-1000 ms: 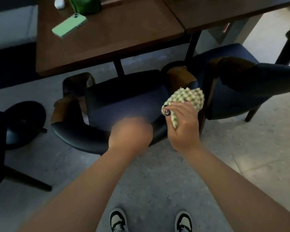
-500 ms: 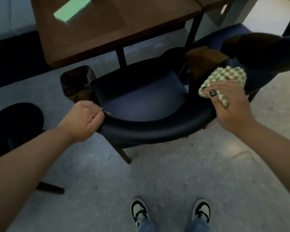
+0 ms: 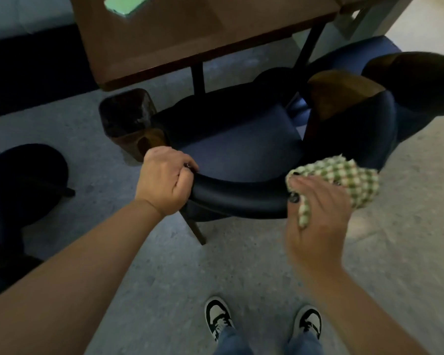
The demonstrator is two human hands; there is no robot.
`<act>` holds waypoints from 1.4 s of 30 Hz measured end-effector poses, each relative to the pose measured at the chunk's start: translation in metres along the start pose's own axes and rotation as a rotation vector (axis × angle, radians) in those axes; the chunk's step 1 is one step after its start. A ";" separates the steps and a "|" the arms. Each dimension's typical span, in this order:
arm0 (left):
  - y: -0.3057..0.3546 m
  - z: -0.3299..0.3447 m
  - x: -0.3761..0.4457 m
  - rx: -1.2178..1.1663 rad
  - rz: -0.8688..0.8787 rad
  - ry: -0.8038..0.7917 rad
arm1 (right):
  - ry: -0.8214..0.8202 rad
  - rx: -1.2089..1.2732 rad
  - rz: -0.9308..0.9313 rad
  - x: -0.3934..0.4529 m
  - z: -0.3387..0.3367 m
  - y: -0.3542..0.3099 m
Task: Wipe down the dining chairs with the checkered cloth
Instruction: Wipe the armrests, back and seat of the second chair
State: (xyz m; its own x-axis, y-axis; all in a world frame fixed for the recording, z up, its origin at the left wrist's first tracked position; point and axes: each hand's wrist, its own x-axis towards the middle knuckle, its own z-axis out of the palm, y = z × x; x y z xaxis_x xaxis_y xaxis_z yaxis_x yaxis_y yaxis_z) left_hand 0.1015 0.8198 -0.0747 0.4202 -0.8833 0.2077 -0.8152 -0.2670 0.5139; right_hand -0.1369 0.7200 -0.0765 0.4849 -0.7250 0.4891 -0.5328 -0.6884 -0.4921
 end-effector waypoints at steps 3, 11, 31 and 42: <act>-0.004 0.004 -0.001 -0.030 -0.008 0.048 | -0.020 -0.037 0.027 -0.014 0.014 -0.037; -0.044 0.022 -0.046 -0.486 -0.461 0.192 | -0.098 -0.096 -0.060 -0.015 0.050 -0.093; -0.035 0.065 -0.081 -0.780 -0.747 0.063 | -0.678 -0.029 0.011 0.073 0.142 -0.193; -0.052 0.081 -0.078 -1.037 -0.661 0.083 | -1.223 0.104 0.130 0.137 0.223 -0.150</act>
State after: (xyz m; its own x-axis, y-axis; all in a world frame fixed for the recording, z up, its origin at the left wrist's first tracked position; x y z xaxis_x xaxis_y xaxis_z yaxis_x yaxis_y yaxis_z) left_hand 0.0793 0.8713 -0.1846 0.6868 -0.6571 -0.3105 0.2495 -0.1881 0.9499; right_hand 0.1647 0.7187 -0.0964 0.7919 -0.2932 -0.5356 -0.5950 -0.5676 -0.5690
